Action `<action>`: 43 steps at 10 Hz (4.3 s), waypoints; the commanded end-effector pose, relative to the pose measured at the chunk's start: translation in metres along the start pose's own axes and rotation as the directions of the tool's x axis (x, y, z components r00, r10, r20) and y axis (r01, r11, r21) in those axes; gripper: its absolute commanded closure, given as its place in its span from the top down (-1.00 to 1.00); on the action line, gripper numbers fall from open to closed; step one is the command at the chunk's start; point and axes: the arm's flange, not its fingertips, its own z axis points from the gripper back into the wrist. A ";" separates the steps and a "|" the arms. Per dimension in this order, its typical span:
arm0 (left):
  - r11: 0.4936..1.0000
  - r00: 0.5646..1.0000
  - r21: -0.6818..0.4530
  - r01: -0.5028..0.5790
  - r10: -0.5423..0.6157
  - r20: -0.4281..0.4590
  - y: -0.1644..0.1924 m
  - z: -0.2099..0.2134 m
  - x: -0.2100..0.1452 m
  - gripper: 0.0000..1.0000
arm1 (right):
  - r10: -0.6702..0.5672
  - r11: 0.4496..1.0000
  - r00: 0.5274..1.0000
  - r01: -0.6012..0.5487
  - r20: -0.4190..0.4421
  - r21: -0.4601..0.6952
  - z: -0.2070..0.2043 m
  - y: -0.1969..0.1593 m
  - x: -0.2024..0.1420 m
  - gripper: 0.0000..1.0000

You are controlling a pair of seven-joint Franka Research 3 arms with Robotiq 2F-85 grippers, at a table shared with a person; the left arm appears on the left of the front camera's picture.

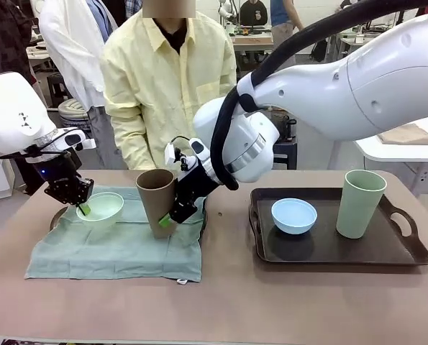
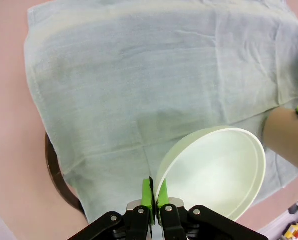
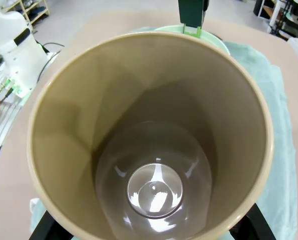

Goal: Set up a tray with a mat and arrange the tableware.
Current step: Place the Picnic Bowl and Reusable plastic cup back onto the Handle tray in front of the human's position, then pick up the Picnic Bowl and Reusable plastic cup from the Handle tray in front of the human's position and hold them in the air.

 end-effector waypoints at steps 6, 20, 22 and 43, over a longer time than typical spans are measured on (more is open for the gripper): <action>0.999 1.000 0.027 0.022 -0.022 -0.014 -0.005 -0.033 0.006 -0.91 | 0.033 0.999 0.999 -0.033 0.000 -0.010 -0.009 -0.011 -0.004 0.62; 0.998 0.998 0.030 0.048 -0.049 0.031 -0.007 0.030 -0.014 0.99 | -0.442 0.897 0.883 0.431 -0.157 -0.101 0.082 0.055 -0.008 1.00; 0.992 0.992 0.066 0.111 -0.115 0.057 -0.021 0.058 -0.014 0.99 | -0.596 0.800 0.787 0.566 -0.160 -0.199 0.119 0.071 0.010 1.00; 0.975 0.980 0.127 0.180 -0.188 0.059 -0.097 0.168 -0.019 0.99 | -0.991 0.135 0.105 0.766 -0.085 -0.628 0.235 0.160 0.127 1.00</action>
